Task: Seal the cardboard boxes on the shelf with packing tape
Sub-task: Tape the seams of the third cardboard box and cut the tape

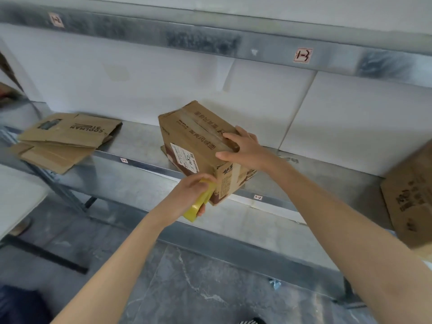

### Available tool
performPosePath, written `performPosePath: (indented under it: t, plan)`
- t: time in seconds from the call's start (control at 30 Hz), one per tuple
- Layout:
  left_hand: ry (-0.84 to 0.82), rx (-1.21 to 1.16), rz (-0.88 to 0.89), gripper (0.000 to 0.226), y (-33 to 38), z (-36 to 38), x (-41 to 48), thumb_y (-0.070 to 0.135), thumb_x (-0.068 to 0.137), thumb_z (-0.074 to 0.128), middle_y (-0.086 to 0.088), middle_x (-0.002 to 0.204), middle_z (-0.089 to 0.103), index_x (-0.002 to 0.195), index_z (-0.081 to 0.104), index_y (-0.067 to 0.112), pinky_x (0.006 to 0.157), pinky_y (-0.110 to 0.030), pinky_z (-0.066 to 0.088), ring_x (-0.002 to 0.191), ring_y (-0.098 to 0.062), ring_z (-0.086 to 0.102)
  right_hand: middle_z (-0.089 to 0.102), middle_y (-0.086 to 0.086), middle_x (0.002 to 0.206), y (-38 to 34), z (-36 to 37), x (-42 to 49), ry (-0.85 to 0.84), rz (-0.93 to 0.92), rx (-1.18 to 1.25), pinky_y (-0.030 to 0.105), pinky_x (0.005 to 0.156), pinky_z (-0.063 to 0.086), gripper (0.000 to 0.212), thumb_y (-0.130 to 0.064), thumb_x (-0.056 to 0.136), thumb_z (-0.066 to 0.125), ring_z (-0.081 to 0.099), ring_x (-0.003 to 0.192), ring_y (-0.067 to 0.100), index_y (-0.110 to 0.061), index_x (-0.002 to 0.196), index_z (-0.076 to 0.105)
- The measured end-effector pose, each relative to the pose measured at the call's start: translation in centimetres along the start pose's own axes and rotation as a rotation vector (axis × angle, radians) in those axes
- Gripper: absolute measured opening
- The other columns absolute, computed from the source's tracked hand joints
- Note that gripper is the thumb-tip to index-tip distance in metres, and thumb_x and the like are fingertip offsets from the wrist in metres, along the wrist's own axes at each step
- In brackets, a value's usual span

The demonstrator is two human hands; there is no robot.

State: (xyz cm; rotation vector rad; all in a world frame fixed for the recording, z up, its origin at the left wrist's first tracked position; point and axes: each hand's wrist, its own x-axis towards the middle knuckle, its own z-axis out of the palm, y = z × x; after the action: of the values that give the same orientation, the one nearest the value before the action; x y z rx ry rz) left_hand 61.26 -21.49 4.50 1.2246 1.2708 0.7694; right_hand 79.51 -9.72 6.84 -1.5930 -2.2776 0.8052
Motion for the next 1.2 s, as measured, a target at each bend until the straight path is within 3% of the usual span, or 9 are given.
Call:
performPosePath:
  t: [0.33,0.43,0.5,0.6,0.7,0.83,0.97,1.2]
  plan:
    - [0.349,-0.119,-0.039,0.022,1.4,6.1,1.2,0.016,0.098,0.042,-0.009,0.071,0.060,0.101,0.064,0.016,0.051,-0.033,0.044,0.046,-0.022,0.052,0.012,-0.003,0.156,3.7,-3.4,2.8,-0.106,-0.225,0.018,0.045,0.105,0.028,0.081,-0.059,0.082,0.059,0.009,0.142,0.020,-0.023,0.147,0.028]
    - [0.411,-0.125,-0.056,0.022,2.0,7.8,1.5,0.017,0.098,0.042,-0.016,0.083,0.060,0.103,0.064,0.016,0.053,-0.033,0.045,0.046,-0.022,0.053,0.024,-0.001,0.148,4.5,-4.4,3.6,-0.095,-0.294,0.017,0.035,0.090,0.029,0.079,-0.059,0.081,0.061,0.020,0.136,0.021,-0.022,0.144,0.033]
    - [0.447,-0.120,-0.074,0.024,2.4,8.6,1.8,0.015,0.098,0.041,-0.024,0.091,0.058,0.105,0.063,0.017,0.051,-0.033,0.045,0.044,-0.021,0.053,0.026,-0.001,0.146,5.0,-4.9,4.1,-0.108,-0.307,0.004,0.034,0.090,0.031,0.079,-0.060,0.080,0.060,0.022,0.134,0.022,-0.023,0.144,0.033]
    - [0.460,-0.128,-0.094,0.024,2.8,9.5,2.2,0.015,0.099,0.040,-0.027,0.100,0.060,0.105,0.063,0.016,0.048,-0.030,0.045,0.044,-0.022,0.053,0.026,-0.003,0.146,5.4,-4.9,4.1,-0.108,-0.307,-0.055,0.045,0.101,0.034,0.077,-0.063,0.083,0.053,0.021,0.135,0.024,-0.024,0.145,0.031]
    - [0.464,-0.127,-0.099,0.024,2.9,10.1,2.5,0.017,0.098,0.040,-0.016,0.085,0.062,0.102,0.064,0.017,0.046,-0.028,0.045,0.043,-0.021,0.053,0.021,-0.003,0.152,5.5,-4.5,3.5,-0.045,-0.344,-0.167,0.053,0.110,0.020,0.072,-0.066,0.086,0.043,0.012,0.140,0.024,-0.026,0.146,0.030]
    - [0.465,-0.151,-0.079,0.027,3.3,10.3,2.8,0.016,0.097,0.040,-0.015,0.093,0.063,0.094,0.066,0.023,0.044,-0.026,0.044,0.042,-0.020,0.053,0.021,-0.003,0.154,5.8,-4.6,2.6,0.022,-0.379,-0.192,0.053,0.111,0.013,0.061,-0.061,0.091,0.038,0.008,0.143,0.023,-0.028,0.143,0.035]
    - [0.443,-0.165,-0.047,0.026,4.0,10.4,2.7,0.028,0.082,0.044,-0.009,0.086,0.062,0.077,0.069,0.035,0.043,-0.026,0.045,0.042,-0.019,0.054,0.017,0.001,0.158,6.1,-5.0,1.4,0.072,-0.378,-0.153,0.057,0.113,0.008,0.056,-0.052,0.095,0.040,0.005,0.145,0.024,-0.027,0.144,0.034]
    - [0.405,-0.130,-0.025,0.025,4.0,10.1,1.9,0.030,0.081,0.045,-0.010,0.089,0.063,0.077,0.068,0.037,0.044,-0.028,0.046,0.045,-0.019,0.055,0.029,0.004,0.154,4.6,-5.3,-1.4,0.135,-0.461,-0.045,0.048,0.114,0.015,0.043,-0.031,0.096,0.047,0.018,0.143,0.022,-0.021,0.138,0.045]
